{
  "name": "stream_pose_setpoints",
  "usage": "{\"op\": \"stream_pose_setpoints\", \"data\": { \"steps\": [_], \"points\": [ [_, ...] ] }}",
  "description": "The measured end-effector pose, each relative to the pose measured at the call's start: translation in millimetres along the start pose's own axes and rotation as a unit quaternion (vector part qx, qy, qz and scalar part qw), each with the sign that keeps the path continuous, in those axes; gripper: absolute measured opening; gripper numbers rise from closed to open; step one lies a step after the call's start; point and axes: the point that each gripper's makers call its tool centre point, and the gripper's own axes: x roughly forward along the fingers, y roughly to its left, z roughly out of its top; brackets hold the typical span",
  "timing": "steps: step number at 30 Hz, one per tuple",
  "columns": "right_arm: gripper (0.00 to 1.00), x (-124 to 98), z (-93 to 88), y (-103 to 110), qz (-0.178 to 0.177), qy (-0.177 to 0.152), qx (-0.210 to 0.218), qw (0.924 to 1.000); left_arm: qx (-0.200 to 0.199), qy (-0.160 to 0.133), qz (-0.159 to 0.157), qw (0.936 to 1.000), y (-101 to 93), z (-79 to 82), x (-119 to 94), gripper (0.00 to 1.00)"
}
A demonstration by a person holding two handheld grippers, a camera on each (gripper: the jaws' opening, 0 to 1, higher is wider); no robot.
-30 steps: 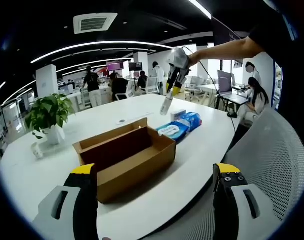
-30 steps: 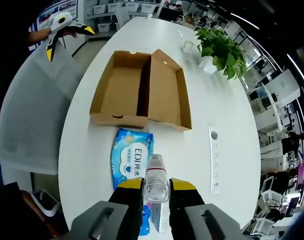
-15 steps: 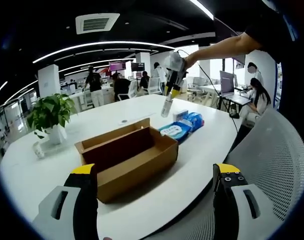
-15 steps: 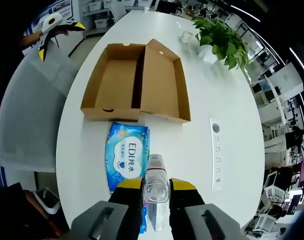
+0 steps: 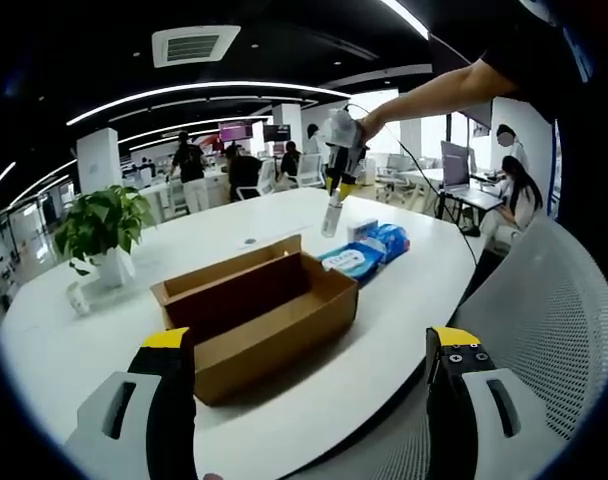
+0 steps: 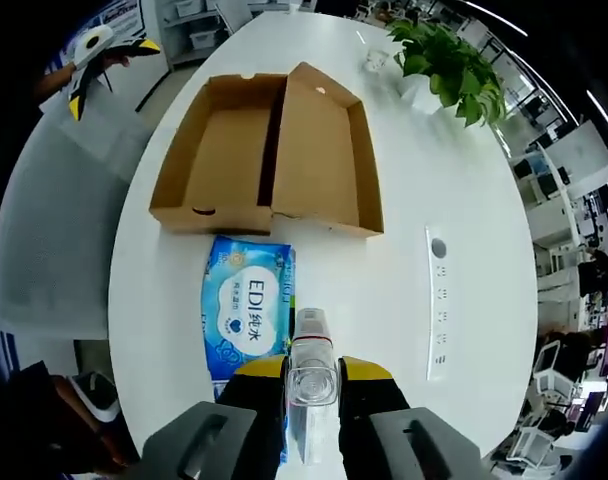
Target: Operate the shoe box by opening the lid, removing the specified soft item, and placing it in the target area until the item is outside and the box remains undamaged.
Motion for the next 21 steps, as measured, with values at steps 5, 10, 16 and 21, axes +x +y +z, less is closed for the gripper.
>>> {"op": "stream_pose_setpoints", "data": {
  "steps": [5,10,16,21],
  "points": [
    [0.15,12,-2.8,-7,0.005,0.012,-0.003,0.9999,-0.002,-0.001,0.005,1.0000,1.5,-0.3,0,1.00],
    [0.15,21,-1.3,-12,0.003,0.019,-0.002,0.9998,-0.004,-0.001,0.011,0.9999,3.5,-0.3,0,1.00],
    [0.15,35,2.4,-16,0.004,0.026,0.001,0.9997,-0.003,0.001,0.014,0.9999,4.2,-1.1,0,1.00],
    [0.15,45,5.0,-18,0.008,0.029,0.000,0.9996,-0.002,0.003,0.016,0.9999,4.7,-1.9,0,1.00]
  ]
}}
